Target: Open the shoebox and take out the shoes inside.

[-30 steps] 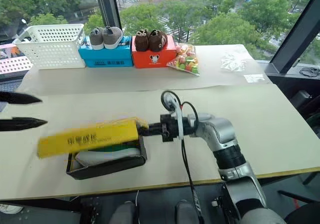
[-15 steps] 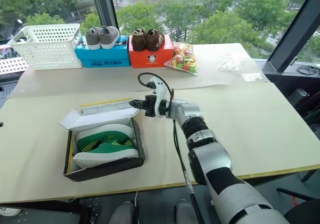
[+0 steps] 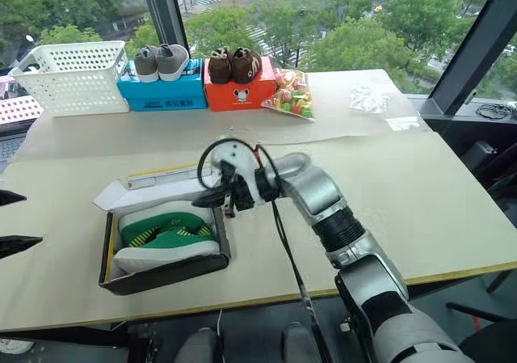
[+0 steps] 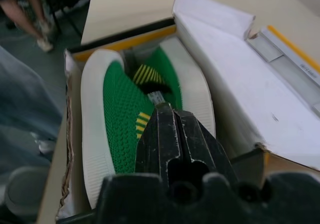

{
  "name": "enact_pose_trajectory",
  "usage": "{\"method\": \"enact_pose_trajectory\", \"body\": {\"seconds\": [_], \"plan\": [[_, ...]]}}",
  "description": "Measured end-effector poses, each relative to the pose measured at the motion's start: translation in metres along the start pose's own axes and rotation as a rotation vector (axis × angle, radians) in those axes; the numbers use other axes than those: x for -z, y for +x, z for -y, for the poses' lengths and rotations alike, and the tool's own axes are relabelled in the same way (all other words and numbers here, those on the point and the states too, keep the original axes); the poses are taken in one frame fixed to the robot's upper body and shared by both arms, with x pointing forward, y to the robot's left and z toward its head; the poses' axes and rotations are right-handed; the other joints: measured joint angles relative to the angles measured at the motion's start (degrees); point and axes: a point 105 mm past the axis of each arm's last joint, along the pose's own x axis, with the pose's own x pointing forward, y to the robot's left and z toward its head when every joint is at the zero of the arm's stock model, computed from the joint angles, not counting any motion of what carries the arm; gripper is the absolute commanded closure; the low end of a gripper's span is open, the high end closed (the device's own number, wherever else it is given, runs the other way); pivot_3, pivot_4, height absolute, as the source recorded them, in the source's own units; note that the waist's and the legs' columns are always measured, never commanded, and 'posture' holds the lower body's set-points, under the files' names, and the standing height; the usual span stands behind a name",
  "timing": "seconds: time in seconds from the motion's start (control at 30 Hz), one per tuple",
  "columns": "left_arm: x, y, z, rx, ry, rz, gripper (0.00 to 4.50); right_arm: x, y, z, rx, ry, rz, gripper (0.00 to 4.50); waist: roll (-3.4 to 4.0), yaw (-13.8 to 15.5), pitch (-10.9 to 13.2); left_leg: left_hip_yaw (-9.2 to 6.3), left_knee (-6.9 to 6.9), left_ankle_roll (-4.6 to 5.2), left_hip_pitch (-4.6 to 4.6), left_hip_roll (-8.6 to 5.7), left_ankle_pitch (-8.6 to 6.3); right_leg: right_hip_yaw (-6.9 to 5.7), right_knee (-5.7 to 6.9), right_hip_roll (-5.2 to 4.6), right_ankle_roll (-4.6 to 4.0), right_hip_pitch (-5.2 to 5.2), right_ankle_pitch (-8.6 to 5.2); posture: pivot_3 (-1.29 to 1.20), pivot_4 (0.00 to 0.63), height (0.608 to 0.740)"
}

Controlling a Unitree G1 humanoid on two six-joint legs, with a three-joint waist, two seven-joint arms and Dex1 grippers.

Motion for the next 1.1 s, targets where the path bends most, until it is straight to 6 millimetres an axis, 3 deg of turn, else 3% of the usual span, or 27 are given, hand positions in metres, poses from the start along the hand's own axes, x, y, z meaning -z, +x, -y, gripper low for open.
{"method": "enact_pose_trajectory", "body": {"seconds": [0.07,0.13,0.43,0.63,0.83,1.1], "plan": [[0.006,0.004,0.002,0.001,-0.018,0.011,0.00,0.008,0.000,0.004,0.024,-0.024,-0.032,3.82,-0.04,0.3,0.0,0.00,0.06,-0.03,-0.03,0.00,-0.02,0.00,-0.01,-0.03,0.04,0.03,-0.02,0.00,0.150,0.740],[0.009,0.010,0.007,0.004,-0.023,0.018,0.00,0.017,-0.005,0.012,0.052,-0.050,-0.074,3.04,-0.07,0.6,0.0,0.00,0.09,-0.07,-0.06,0.00,-0.04,-0.01,-0.04,-0.03,0.06,0.05,-0.02,0.00,0.150,0.740],[0.020,0.019,0.018,-0.002,-0.077,0.046,0.00,0.018,-0.031,0.023,0.066,-0.086,-0.145,0.06,-0.08,0.5,0.0,0.00,0.07,-0.06,-0.01,0.04,-0.04,0.00,0.07,0.04,0.00,0.03,-0.06,0.00,0.150,0.740],[0.022,0.034,0.021,0.003,-0.103,0.077,0.00,0.013,-0.032,0.024,0.063,-0.083,-0.157,0.01,-0.08,0.5,0.0,-0.02,0.10,-0.06,0.02,0.07,-0.04,0.00,0.20,0.07,-0.04,0.02,-0.08,0.00,0.150,0.740],[0.020,0.038,0.024,0.015,-0.104,0.097,0.00,-0.040,-0.037,0.019,0.041,-0.174,-0.087,0.01,-0.08,0.4,0.0,-0.02,0.06,-0.11,0.03,0.20,-0.07,0.00,0.19,0.21,-0.10,0.01,-0.11,0.00,0.150,0.740],[-0.001,0.025,0.008,-0.073,-0.049,0.223,0.00,-0.021,-0.013,0.009,-0.020,-0.110,-0.098,0.01,-0.11,0.6,-0.1,-0.04,0.10,-0.13,0.04,0.37,-0.08,0.01,0.22,0.42,-0.20,0.00,-0.14,0.00,0.150,0.740]]}}
